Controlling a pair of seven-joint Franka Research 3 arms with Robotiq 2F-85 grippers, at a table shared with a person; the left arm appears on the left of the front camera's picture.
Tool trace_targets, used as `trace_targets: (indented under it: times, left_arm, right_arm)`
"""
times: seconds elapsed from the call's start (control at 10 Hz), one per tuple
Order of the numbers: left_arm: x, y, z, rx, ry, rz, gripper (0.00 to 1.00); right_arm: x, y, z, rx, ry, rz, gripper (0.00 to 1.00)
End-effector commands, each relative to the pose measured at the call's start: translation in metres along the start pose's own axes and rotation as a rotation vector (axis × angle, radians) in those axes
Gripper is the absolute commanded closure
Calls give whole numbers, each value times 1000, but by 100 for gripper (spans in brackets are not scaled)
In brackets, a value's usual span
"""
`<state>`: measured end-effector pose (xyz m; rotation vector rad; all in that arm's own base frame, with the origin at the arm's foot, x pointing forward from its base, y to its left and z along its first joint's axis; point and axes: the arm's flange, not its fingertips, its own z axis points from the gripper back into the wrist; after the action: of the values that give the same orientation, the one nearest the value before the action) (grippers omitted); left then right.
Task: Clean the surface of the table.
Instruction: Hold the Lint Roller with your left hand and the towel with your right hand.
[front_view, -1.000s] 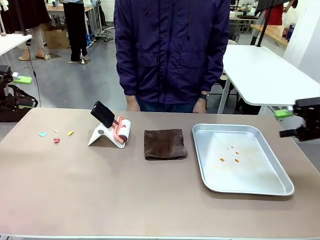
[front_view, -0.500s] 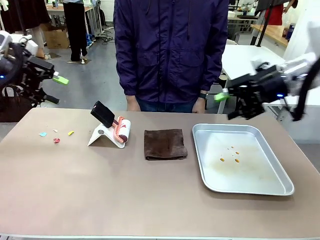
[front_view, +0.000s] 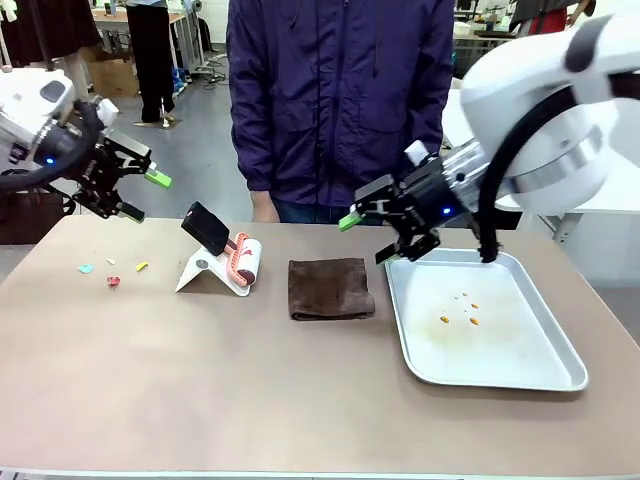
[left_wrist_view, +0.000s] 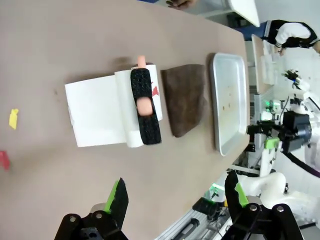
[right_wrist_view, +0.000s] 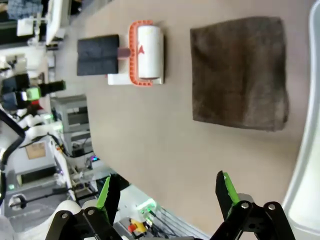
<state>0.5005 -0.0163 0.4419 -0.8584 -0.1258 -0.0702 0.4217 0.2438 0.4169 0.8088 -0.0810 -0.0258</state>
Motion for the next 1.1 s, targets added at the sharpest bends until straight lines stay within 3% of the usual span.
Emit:
trace_targets:
  times: [0.0,0.2,0.9,1.0]
  left_arm:
    - [-1,-6,-22,49,4,50,0]
    - [-3,-8,-42,46,7,65,0]
    - [-2,-4,-46,44,28,47,0]
    - [5,-4,-52,75,27,70,0]
  right_arm:
    - [5,5,-10,-13,19,10,0]
    - [-1,3,-20,-15,42,21,0]
    - [-3,-2,-19,-3,48,-1,0]
    - [6,-6,-28,-188,-12,-122,0]
